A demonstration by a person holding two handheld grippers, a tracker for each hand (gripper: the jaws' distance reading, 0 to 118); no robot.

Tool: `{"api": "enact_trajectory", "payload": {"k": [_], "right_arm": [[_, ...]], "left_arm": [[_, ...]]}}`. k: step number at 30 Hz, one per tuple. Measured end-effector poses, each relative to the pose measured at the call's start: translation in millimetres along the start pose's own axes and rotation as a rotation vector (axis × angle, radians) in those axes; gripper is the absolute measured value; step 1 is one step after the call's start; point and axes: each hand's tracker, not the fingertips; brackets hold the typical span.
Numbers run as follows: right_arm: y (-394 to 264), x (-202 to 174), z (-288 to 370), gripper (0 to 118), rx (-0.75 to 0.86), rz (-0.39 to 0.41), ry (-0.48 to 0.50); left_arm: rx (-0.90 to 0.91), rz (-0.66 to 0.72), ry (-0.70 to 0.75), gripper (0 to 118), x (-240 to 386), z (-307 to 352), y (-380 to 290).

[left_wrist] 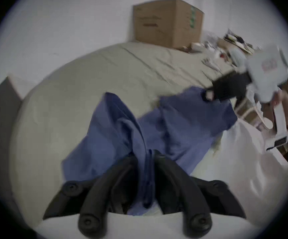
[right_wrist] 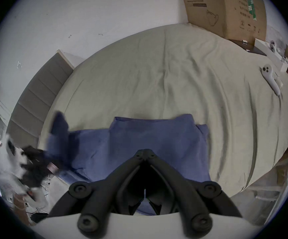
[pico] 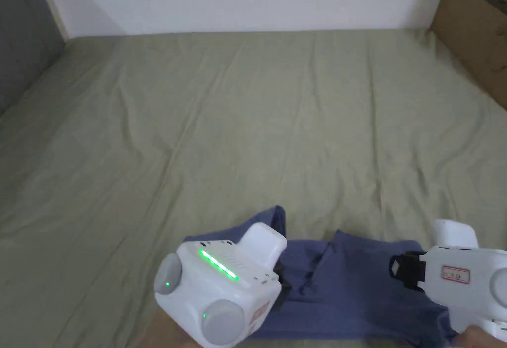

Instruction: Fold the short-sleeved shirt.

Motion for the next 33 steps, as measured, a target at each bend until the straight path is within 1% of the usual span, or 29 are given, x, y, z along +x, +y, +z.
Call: {"api": "enact_trajectory", "payload": {"k": [1,2,3,4,7,9,10,11,12,13,15,16,17,18,19,20,23,27,33], "right_arm": [[0,3,0,0,0.000,-0.002,-0.006],[-1,7,0,0,-0.003,0.000,-0.015],[0,10,1,0,-0.006,0.004,-0.027],[0,13,1,0,-0.007,0.006,-0.036],[2,19,6,0,0.001,-0.001,-0.037],[3,21,8,0,0.013,-0.013,-0.029],[3,21,9,0,0.016,-0.014,-0.025],[3,19,10,0,0.019,-0.014,-0.023],[3,18,10,0,0.023,-0.011,-0.021],[3,18,11,0,0.025,-0.008,-0.018],[2,16,11,0,0.024,-0.001,-0.016],[2,15,11,0,0.024,0.002,-0.015],[1,14,11,0,0.024,0.003,-0.014],[1,14,11,0,0.024,0.005,-0.012],[0,14,11,0,0.024,0.004,-0.009],[-1,14,11,0,0.025,0.002,-0.006],[-2,13,11,0,0.025,-0.004,-0.003],[-3,13,11,0,0.026,-0.019,-0.005],[-4,14,16,0,0.029,-0.009,-0.008]], "left_arm": [[-0.015,0.018,-0.029,33,3,-9,-4],[-0.033,0.049,-0.047,57,6,-18,-7],[-0.089,0.056,-0.051,80,6,-23,-8],[-0.106,0.066,-0.062,94,5,-23,-11],[-0.044,0.156,-0.093,93,-10,-7,-11],[0.016,0.279,-0.095,93,-29,12,-10],[0.063,0.343,-0.113,92,-39,22,-8],[0.128,0.424,-0.155,85,-52,36,-9],[0.185,0.522,-0.199,74,-65,48,-12],[0.216,0.617,-0.219,50,-77,55,-15],[0.234,0.783,-0.250,6,-101,63,-19],[0.238,0.794,-0.216,1,-106,61,-24],[0.228,0.779,-0.141,1,-108,57,-28],[0.160,0.735,-0.045,0,-106,48,-28],[0.092,0.690,0.006,0,-105,39,-30],[0.053,0.669,0.005,0,-103,30,-36],[-0.003,0.704,-0.173,0,-82,9,-43],[-0.063,0.636,-0.162,0,-47,-12,-39],[-0.051,0.592,-0.262,0,-22,-10,-24]]}}
